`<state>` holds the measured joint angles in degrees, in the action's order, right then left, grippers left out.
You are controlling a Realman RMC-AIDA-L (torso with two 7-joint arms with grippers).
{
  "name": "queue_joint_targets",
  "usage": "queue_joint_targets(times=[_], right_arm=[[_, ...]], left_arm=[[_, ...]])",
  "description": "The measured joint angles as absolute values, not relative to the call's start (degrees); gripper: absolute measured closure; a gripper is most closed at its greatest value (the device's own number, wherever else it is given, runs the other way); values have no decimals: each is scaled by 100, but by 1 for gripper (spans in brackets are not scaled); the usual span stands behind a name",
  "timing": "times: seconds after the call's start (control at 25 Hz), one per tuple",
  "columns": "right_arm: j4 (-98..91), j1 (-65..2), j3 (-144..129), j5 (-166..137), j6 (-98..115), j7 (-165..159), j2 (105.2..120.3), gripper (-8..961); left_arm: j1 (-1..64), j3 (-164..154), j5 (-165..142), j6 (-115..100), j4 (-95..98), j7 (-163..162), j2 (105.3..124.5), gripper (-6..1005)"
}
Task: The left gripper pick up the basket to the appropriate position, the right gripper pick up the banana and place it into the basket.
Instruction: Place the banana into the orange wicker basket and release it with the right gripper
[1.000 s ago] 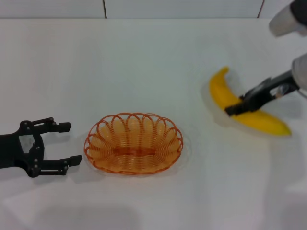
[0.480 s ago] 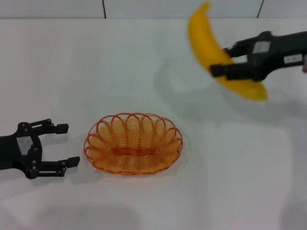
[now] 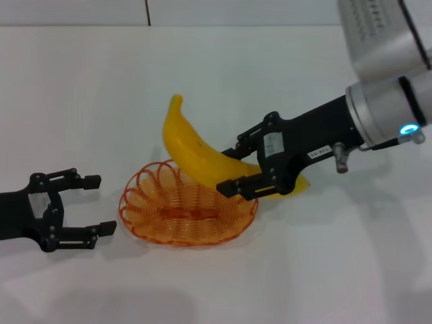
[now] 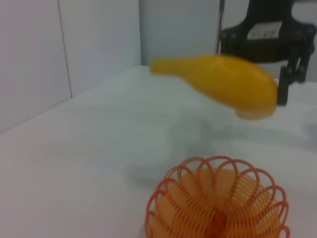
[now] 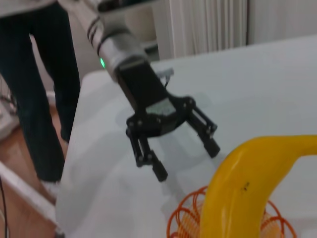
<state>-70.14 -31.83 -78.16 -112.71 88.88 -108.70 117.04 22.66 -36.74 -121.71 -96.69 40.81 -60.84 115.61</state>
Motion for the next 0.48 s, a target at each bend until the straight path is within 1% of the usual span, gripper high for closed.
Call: queue_joint_targets(times=[0.28, 0.48], right_arm=[[-7068, -3259, -8258, -11361, 8886, -11041, 11699, 370], [-7042, -3342, -8554, -11368, 8822, -11087, 11722, 357]], left_arm=[[2292, -3674, -12157, -9667, 4078, -6082, 11561, 119], [2302, -3681, -12187, -9610, 4078, -6086, 11571, 118]])
